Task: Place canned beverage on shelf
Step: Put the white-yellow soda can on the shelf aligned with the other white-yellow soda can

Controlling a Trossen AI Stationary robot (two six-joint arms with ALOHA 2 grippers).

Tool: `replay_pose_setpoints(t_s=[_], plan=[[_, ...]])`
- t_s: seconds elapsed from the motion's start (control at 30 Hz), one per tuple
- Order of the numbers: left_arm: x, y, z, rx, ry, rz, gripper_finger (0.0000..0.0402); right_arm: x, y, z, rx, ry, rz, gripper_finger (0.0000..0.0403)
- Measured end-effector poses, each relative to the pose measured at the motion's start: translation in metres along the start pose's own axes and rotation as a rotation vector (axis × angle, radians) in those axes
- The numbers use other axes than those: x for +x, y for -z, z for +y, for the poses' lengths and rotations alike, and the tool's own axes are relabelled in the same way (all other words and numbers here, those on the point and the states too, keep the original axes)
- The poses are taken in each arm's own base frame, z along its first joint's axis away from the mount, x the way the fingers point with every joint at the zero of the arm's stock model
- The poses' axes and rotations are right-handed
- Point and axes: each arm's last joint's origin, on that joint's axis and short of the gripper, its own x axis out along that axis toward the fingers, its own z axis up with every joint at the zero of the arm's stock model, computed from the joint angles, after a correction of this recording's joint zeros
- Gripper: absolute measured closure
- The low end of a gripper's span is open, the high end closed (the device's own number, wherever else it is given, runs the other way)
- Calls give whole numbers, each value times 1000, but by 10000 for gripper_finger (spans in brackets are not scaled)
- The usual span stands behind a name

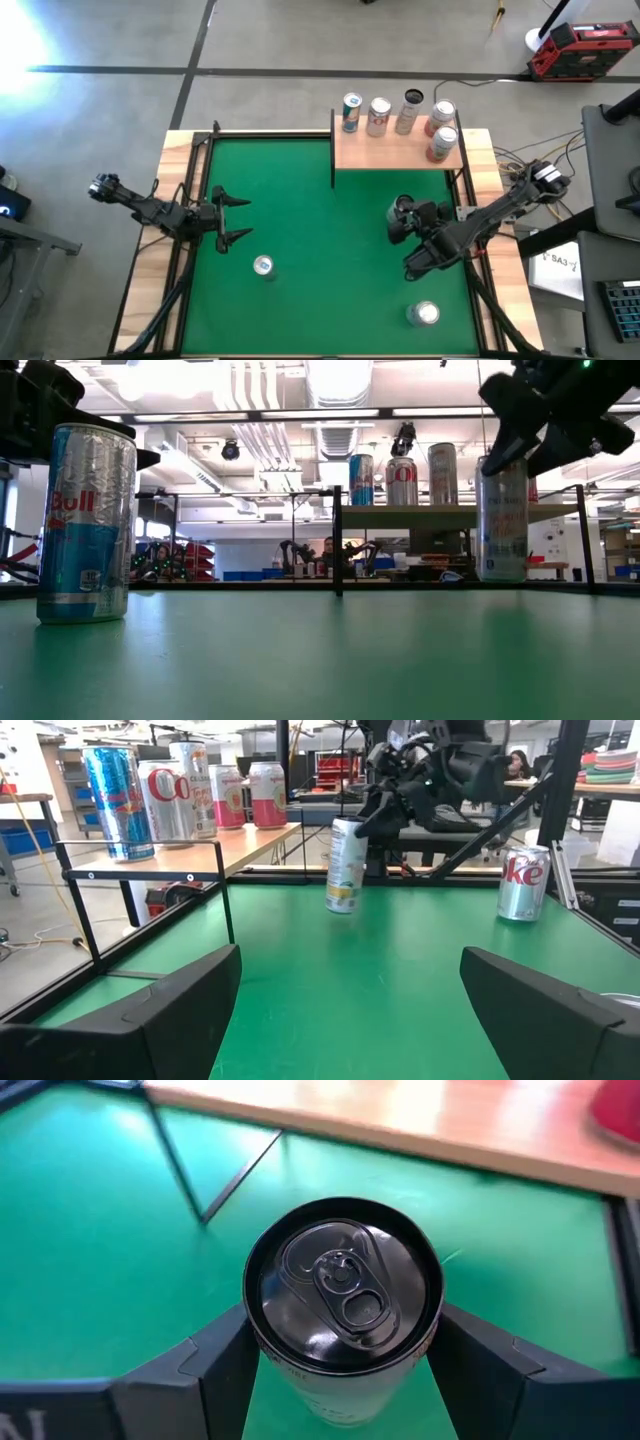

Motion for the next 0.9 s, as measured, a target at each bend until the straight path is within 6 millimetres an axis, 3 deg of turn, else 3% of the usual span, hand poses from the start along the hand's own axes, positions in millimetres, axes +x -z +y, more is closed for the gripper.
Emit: replay_pose_setpoints(t_s=[0.27,0.57,0.9], plan=[[0,0,0,0,0,0,41,14,1,-23,28,-5,-8,153],[0,0,0,0,0,0,41,19,2,-22,-104,-48,-42,140],[0,0,0,0,0,0,41,19,3,-21,-68,-53,-11,138]])
